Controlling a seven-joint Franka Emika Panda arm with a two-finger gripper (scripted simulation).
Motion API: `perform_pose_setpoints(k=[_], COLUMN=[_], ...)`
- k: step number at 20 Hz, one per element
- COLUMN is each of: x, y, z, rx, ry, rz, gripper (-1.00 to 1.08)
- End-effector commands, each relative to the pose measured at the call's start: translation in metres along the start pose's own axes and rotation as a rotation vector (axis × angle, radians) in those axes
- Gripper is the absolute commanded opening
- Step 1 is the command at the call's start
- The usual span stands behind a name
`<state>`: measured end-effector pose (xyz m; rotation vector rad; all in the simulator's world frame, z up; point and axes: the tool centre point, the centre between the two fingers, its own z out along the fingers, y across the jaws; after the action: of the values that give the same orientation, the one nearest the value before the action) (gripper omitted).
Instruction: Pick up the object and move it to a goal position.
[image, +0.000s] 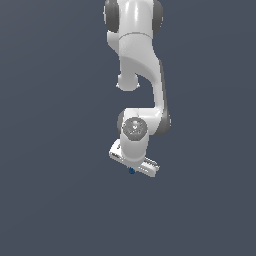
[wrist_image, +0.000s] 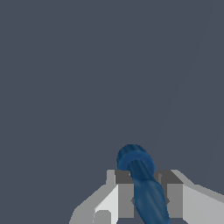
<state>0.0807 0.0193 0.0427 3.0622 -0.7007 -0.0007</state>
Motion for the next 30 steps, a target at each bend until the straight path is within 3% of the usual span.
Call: perform_pose_setpoints(k=[1, 10, 23, 30], x=[-0.004, -0.043, -0.161, -0.208], y=[-0.003, -0.022, -0.084, -0.112], z=[-0.001, -0.01, -0.036, -0.047], rx=[0.0, 0.0, 0.0, 0.0], ry=[0.0, 0.0, 0.0, 0.0], rz=[-0.001, -0.001, -0.001, -0.001], gripper=[-1.0, -1.0, -1.0, -1.0])
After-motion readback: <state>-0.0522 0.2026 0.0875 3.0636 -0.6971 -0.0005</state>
